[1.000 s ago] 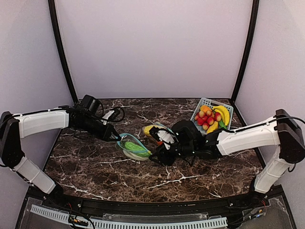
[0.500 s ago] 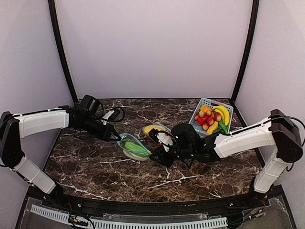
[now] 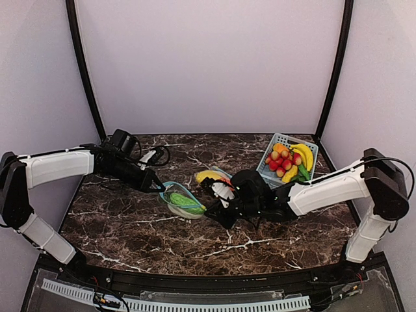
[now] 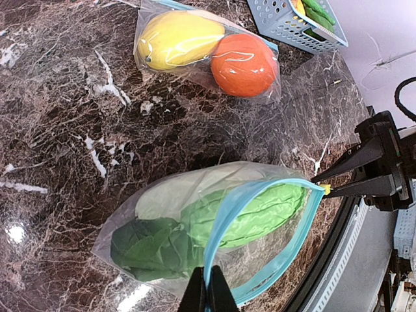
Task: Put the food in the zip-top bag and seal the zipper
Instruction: Pass from the left arm to the right
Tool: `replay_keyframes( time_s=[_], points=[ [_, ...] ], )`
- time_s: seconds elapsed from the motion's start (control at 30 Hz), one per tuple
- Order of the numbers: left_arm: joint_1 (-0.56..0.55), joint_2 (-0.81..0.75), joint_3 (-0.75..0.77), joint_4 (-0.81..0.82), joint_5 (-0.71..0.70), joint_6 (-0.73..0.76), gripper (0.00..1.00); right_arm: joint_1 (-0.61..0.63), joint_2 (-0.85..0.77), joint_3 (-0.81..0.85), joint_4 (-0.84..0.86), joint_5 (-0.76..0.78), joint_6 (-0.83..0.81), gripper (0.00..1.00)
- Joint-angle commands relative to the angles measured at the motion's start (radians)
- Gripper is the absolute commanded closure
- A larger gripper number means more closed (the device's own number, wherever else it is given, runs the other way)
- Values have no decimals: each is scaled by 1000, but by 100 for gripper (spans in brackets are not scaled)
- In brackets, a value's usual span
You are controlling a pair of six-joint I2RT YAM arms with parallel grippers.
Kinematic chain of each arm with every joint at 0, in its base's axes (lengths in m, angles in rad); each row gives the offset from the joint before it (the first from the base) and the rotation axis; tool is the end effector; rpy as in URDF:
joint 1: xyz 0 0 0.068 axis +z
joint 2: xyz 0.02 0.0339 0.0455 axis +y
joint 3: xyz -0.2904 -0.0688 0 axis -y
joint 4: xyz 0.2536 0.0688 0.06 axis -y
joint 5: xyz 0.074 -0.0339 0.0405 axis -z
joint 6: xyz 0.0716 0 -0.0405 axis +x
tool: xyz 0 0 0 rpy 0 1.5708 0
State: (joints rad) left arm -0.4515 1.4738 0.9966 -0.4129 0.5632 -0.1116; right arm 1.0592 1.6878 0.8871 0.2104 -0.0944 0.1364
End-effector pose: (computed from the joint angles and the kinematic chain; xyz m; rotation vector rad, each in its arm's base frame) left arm 0.2797 -0.1781 0.2348 0.6710 2.4055 -0.9348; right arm 0.1871 0.3471 0.1808 -1.0600 2.0036 0.7691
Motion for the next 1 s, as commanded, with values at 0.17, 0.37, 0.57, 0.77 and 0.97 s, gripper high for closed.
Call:
replay_keyframes(
  time_s=[0.17, 0.37, 0.57, 0.77, 0.97],
  points=[
    [8, -3, 17, -27, 4, 10, 99, -6, 24, 36, 26, 14, -3, 85],
    [8, -2, 17, -26, 6, 10, 99, -6, 26, 41, 24, 23, -8, 87],
    [8, -3, 17, -28, 2, 10, 99, -6, 27, 43, 19, 20, -13, 100],
    [8, -28, 23, -34, -18, 31, 88, -5, 4, 38, 6, -34, -27, 100],
    [7, -236, -38, 74, -109, 69, 26, -5, -29, 23, 2, -126, -42, 100]
  ],
)
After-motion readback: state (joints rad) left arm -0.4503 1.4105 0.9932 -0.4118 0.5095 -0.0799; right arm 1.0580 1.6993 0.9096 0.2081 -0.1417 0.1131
